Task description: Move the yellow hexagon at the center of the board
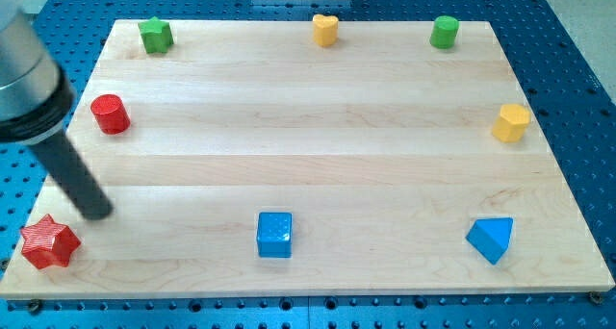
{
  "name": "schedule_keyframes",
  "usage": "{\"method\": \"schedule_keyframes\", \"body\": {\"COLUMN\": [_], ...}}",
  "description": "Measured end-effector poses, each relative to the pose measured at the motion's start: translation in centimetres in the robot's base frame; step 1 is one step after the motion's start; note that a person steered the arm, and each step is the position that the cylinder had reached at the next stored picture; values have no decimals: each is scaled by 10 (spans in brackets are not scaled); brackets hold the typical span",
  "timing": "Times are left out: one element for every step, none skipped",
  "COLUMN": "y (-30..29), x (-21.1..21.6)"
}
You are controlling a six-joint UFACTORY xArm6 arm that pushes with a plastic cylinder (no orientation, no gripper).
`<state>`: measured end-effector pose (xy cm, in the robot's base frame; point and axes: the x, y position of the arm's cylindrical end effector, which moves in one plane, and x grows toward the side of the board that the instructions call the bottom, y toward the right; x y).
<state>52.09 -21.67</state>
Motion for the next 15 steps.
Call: {"method": "schedule_keyframes", "body": {"y": [15, 103, 182, 273, 321, 323, 328, 342, 337, 337, 393, 462, 536, 550, 495], "x": [-23, -22, -32, 11, 42, 51, 51, 45, 47, -2, -47, -34, -49, -99, -85]}}
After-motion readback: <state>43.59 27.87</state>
